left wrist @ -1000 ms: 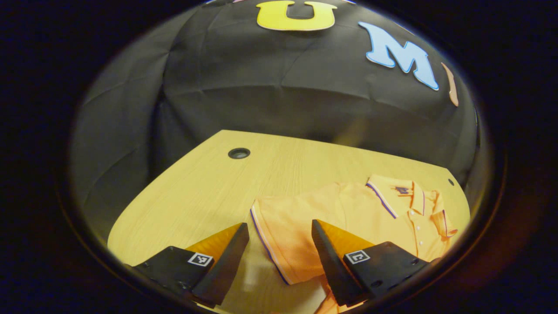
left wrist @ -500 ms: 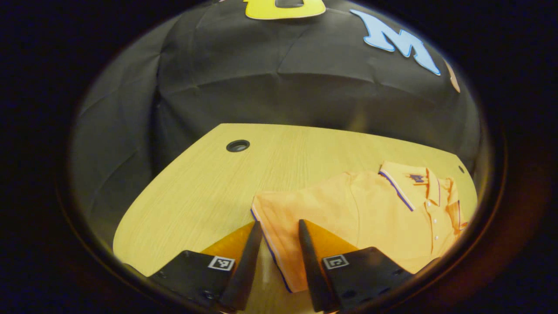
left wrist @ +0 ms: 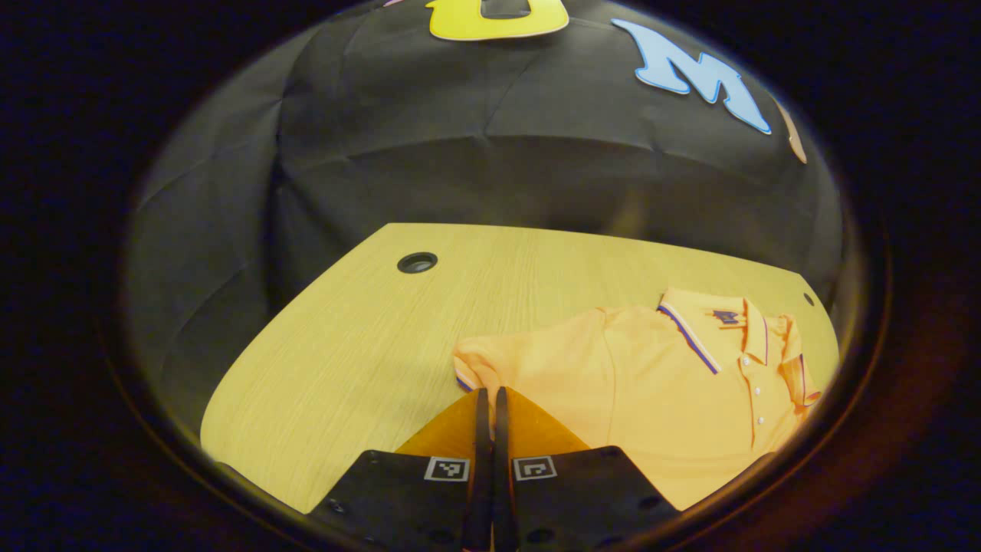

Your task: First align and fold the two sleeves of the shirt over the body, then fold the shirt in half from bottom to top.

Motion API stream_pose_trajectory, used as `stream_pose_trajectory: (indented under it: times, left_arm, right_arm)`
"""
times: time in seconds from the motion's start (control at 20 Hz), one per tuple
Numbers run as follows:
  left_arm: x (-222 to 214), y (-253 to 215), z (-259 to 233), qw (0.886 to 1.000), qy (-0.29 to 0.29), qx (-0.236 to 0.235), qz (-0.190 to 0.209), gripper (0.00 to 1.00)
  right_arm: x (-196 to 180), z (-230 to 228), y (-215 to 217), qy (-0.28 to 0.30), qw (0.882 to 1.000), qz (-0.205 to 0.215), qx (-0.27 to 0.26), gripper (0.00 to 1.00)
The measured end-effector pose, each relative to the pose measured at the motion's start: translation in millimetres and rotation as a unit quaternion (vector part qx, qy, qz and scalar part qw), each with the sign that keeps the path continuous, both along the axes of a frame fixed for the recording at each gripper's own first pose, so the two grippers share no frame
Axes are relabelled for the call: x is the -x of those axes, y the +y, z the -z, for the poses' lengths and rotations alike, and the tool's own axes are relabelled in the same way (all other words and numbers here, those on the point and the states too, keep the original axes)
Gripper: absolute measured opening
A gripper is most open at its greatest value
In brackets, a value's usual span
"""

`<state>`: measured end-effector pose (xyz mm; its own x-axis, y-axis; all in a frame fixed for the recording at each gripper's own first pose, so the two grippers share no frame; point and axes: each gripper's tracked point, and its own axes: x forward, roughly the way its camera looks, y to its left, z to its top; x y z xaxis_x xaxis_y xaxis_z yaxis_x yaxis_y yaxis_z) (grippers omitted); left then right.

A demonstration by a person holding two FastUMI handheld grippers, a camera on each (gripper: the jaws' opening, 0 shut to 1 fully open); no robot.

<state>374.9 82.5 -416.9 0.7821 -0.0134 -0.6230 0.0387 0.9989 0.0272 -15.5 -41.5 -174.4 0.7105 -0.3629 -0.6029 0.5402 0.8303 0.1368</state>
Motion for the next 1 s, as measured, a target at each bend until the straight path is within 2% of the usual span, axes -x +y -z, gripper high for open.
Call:
stream_pose_trajectory:
  times: [0.15,0.45,0.65,1.0]
  left_arm:
    - [-4.9,-15.4,-22.8,0.999,-0.023,-0.009,0.024,0.07]
    - [-4.6,-68.7,-50.5,0.996,-0.041,-0.019,0.074,0.07]
    - [4.7,-99.4,-40.7,0.994,-0.032,-0.025,0.101,0.07]
    - [21.8,-136.9,-17.9,0.988,-0.011,-0.042,0.146,0.07]
  right_arm:
    - [3.0,2.8,5.6,0.002,1.000,0.002,-0.005,0.96]
    - [-1.8,-4.0,6.2,-0.007,1.000,-0.021,0.009,0.96]
    - [11.6,-2.3,0.9,-0.005,1.000,-0.014,0.016,0.98]
    - [29.5,8.5,-1.3,0.001,1.000,0.000,-0.009,0.96]
